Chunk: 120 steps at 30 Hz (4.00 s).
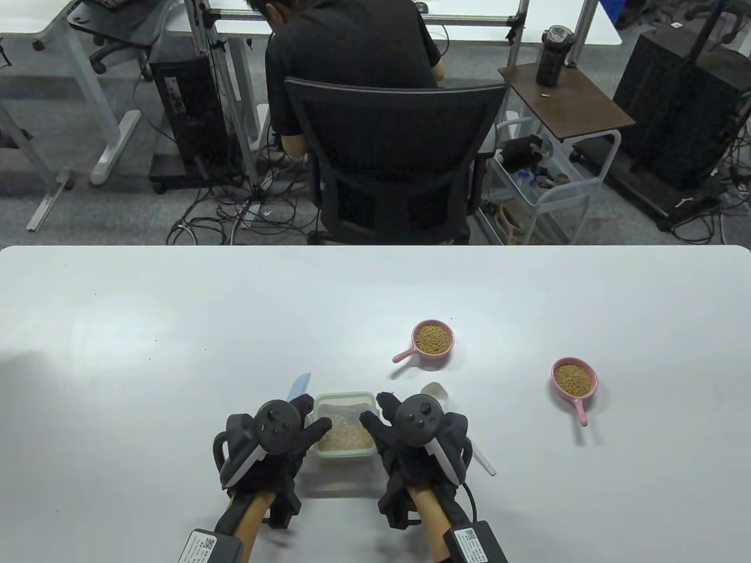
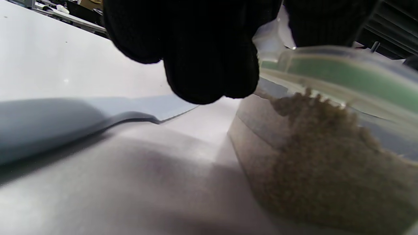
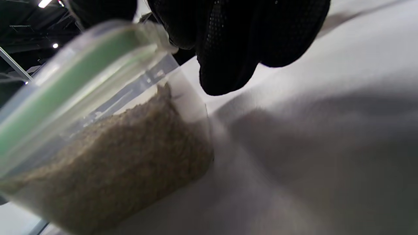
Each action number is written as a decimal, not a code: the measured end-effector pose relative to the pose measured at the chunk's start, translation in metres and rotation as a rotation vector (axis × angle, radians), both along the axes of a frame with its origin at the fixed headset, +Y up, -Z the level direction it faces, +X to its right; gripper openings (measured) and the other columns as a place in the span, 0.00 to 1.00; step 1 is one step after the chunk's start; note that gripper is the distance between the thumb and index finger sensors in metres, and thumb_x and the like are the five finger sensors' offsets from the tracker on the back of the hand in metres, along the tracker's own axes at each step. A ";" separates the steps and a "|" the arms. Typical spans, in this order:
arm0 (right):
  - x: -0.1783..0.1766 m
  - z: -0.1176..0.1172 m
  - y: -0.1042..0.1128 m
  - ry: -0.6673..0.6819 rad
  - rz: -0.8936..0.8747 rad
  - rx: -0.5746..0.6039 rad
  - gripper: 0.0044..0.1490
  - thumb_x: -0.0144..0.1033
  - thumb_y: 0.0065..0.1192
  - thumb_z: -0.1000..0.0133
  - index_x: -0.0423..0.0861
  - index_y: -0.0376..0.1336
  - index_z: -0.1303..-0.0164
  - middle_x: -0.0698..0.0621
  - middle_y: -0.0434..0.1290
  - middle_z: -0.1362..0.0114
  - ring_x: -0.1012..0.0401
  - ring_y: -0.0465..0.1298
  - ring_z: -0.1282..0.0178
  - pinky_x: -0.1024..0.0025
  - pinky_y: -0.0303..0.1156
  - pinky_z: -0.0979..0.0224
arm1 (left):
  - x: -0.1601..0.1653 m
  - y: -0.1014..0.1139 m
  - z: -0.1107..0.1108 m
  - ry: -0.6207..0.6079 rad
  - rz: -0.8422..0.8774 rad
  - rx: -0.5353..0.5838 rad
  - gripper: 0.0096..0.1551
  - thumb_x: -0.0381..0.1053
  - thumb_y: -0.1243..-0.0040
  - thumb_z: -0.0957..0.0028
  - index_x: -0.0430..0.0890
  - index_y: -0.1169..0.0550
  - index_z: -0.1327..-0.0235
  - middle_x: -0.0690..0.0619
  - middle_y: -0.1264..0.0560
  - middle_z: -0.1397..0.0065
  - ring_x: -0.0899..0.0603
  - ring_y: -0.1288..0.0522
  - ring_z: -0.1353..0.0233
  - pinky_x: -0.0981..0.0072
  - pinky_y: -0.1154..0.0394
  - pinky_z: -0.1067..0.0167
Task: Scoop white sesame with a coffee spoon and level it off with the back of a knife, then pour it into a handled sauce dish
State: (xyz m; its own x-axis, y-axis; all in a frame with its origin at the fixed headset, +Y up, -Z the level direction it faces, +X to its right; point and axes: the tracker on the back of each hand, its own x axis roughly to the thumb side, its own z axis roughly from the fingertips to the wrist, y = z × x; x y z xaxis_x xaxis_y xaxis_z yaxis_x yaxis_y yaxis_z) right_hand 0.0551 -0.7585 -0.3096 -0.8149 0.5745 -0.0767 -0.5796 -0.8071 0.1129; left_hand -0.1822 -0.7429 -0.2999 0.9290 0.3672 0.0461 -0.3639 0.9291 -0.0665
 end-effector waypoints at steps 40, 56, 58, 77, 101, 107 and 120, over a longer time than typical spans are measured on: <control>-0.017 0.011 0.001 -0.092 0.049 0.066 0.35 0.45 0.59 0.37 0.39 0.66 0.24 0.37 0.73 0.33 0.56 0.79 0.50 0.52 0.76 0.43 | 0.031 0.001 0.018 0.177 -0.335 0.142 0.29 0.65 0.47 0.34 0.46 0.15 0.39 0.53 0.11 0.48 0.45 0.11 0.49 0.48 0.25 0.37; -0.022 0.014 0.005 -0.097 0.143 0.041 0.36 0.47 0.56 0.35 0.34 0.67 0.28 0.39 0.79 0.41 0.56 0.83 0.57 0.55 0.79 0.49 | 0.022 -0.003 0.013 0.139 -0.184 0.050 0.30 0.63 0.50 0.32 0.43 0.15 0.41 0.53 0.12 0.49 0.45 0.12 0.50 0.47 0.25 0.37; -0.029 0.017 0.010 -0.107 0.260 0.081 0.36 0.48 0.55 0.35 0.32 0.70 0.31 0.40 0.81 0.44 0.58 0.85 0.60 0.58 0.81 0.52 | 0.021 -0.003 0.013 0.139 -0.187 0.050 0.30 0.63 0.50 0.33 0.43 0.15 0.41 0.53 0.12 0.49 0.45 0.12 0.50 0.47 0.25 0.37; -0.009 0.013 -0.005 -0.033 -0.009 -0.016 0.41 0.53 0.52 0.36 0.33 0.66 0.26 0.38 0.76 0.37 0.55 0.82 0.53 0.54 0.77 0.46 | 0.013 -0.006 0.014 0.132 -0.148 0.056 0.33 0.67 0.52 0.35 0.46 0.16 0.37 0.53 0.13 0.45 0.44 0.13 0.46 0.46 0.26 0.35; 0.078 0.042 0.037 -0.245 0.460 0.522 0.48 0.65 0.46 0.40 0.58 0.42 0.11 0.46 0.37 0.08 0.42 0.40 0.12 0.32 0.41 0.22 | -0.081 0.017 0.024 0.214 -0.261 0.266 0.52 0.80 0.68 0.45 0.63 0.60 0.09 0.52 0.63 0.06 0.34 0.68 0.13 0.38 0.64 0.23; 0.092 0.037 0.026 -0.278 0.478 0.407 0.49 0.67 0.44 0.40 0.58 0.39 0.11 0.45 0.34 0.08 0.41 0.37 0.12 0.31 0.39 0.22 | -0.075 0.007 0.020 0.194 -0.289 0.209 0.52 0.80 0.69 0.45 0.63 0.62 0.10 0.52 0.64 0.06 0.34 0.70 0.14 0.37 0.65 0.23; 0.091 0.035 0.022 -0.265 0.460 0.355 0.50 0.66 0.44 0.40 0.57 0.39 0.11 0.44 0.35 0.08 0.41 0.37 0.13 0.32 0.39 0.22 | -0.083 -0.001 0.017 0.210 -0.240 0.172 0.51 0.79 0.67 0.44 0.63 0.60 0.10 0.52 0.63 0.06 0.34 0.69 0.13 0.36 0.65 0.24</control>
State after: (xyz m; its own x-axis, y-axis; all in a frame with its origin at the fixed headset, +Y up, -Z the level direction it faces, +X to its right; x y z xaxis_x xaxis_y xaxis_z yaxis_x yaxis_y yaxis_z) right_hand 0.1459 -0.7366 -0.2750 -0.9639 0.1974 -0.1786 -0.1362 -0.9420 -0.3066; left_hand -0.2647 -0.7437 -0.2827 0.9837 0.1405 -0.1124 -0.1228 0.9809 0.1510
